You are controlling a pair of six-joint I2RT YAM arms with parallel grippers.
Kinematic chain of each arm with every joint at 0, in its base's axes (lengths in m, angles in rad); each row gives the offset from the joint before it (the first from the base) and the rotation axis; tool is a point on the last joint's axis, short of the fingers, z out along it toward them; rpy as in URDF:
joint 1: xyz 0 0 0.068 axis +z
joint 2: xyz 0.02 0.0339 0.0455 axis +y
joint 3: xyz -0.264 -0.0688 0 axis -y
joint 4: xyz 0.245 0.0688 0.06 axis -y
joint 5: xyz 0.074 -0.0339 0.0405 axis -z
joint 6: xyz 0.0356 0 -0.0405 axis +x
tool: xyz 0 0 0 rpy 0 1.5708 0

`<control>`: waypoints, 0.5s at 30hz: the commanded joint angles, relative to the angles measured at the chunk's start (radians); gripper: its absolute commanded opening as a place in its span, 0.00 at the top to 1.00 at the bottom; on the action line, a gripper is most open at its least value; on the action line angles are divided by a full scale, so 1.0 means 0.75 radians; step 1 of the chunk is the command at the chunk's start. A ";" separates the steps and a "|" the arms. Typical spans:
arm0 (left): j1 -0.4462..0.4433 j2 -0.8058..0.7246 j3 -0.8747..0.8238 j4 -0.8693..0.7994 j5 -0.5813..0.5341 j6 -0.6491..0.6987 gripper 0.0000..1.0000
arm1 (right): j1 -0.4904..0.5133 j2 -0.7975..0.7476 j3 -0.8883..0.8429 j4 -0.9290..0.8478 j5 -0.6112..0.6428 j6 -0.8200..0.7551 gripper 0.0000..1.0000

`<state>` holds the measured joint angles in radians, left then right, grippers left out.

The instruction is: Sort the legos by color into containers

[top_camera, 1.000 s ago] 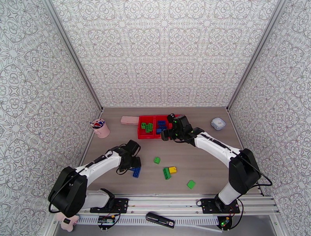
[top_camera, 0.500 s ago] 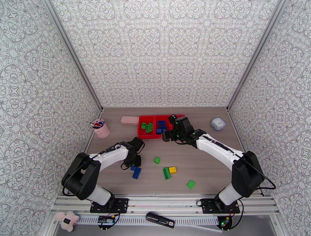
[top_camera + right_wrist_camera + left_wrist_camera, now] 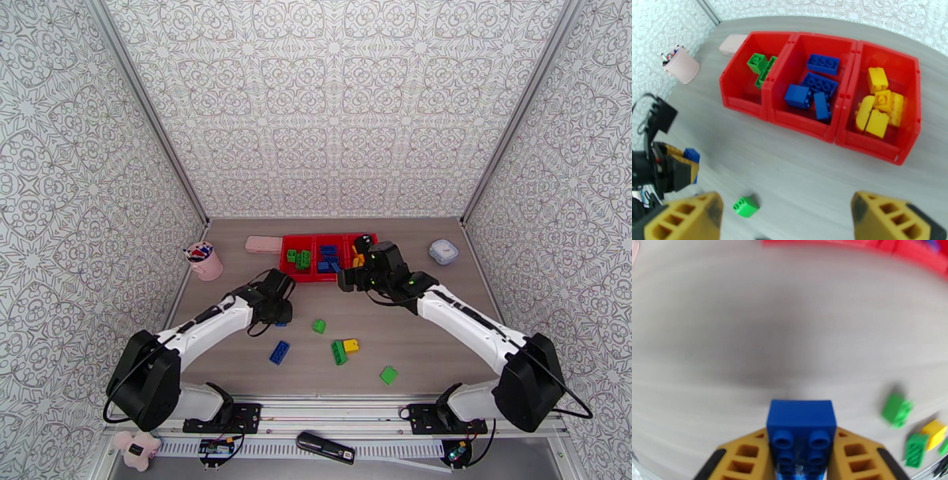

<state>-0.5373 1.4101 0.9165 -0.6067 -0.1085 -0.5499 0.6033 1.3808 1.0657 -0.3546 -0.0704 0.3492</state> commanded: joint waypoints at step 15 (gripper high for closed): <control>-0.039 0.507 0.615 0.260 0.056 -0.054 0.72 | 0.008 -0.161 -0.168 0.042 0.086 0.115 0.12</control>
<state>-0.5610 1.7355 1.2938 -0.4244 -0.0879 -0.5762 0.6033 1.2892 0.9615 -0.3191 -0.0364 0.4221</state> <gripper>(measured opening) 0.321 0.878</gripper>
